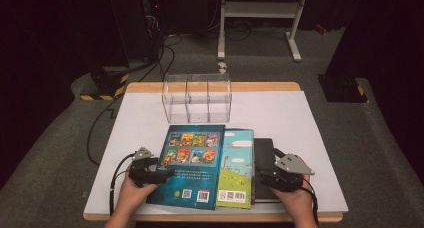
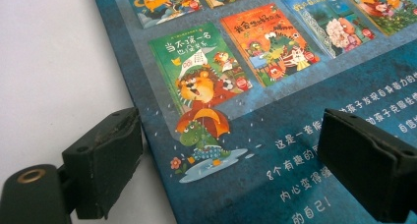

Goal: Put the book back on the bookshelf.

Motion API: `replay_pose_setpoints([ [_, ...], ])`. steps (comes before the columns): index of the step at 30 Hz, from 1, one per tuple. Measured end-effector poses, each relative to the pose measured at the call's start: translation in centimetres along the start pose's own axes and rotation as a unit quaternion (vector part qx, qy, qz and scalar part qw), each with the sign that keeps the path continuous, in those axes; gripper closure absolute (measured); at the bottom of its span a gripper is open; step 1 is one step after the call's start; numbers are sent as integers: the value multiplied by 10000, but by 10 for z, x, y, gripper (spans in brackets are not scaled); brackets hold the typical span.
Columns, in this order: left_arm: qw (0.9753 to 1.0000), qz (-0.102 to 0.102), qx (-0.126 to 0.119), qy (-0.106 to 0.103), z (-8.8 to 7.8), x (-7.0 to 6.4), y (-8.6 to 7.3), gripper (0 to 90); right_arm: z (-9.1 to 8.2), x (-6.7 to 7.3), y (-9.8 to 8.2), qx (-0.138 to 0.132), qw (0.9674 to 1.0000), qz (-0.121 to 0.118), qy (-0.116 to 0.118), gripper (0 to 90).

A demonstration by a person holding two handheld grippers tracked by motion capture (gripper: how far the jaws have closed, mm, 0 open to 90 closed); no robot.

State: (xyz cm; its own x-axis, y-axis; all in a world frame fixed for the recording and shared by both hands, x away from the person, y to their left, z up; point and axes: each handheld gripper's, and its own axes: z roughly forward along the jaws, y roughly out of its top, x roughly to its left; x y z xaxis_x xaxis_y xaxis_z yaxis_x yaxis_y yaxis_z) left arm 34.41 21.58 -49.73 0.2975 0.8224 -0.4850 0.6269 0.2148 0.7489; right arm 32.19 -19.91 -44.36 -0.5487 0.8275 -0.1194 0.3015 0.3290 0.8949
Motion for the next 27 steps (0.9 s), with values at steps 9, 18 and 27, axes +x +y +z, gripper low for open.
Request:
replay_pose_setpoints([
  [9,10000,-17,91,-1,0,0,0,103,4,2,0,161,9997,93,176,244],
  [18,9999,-68,69,-51,0,-7,-3,110,7,5,1,279,9994,165,124,205],
  [27,9995,85,104,-281,2,-25,-8,124,9,4,1,282,9983,453,237,145],
])
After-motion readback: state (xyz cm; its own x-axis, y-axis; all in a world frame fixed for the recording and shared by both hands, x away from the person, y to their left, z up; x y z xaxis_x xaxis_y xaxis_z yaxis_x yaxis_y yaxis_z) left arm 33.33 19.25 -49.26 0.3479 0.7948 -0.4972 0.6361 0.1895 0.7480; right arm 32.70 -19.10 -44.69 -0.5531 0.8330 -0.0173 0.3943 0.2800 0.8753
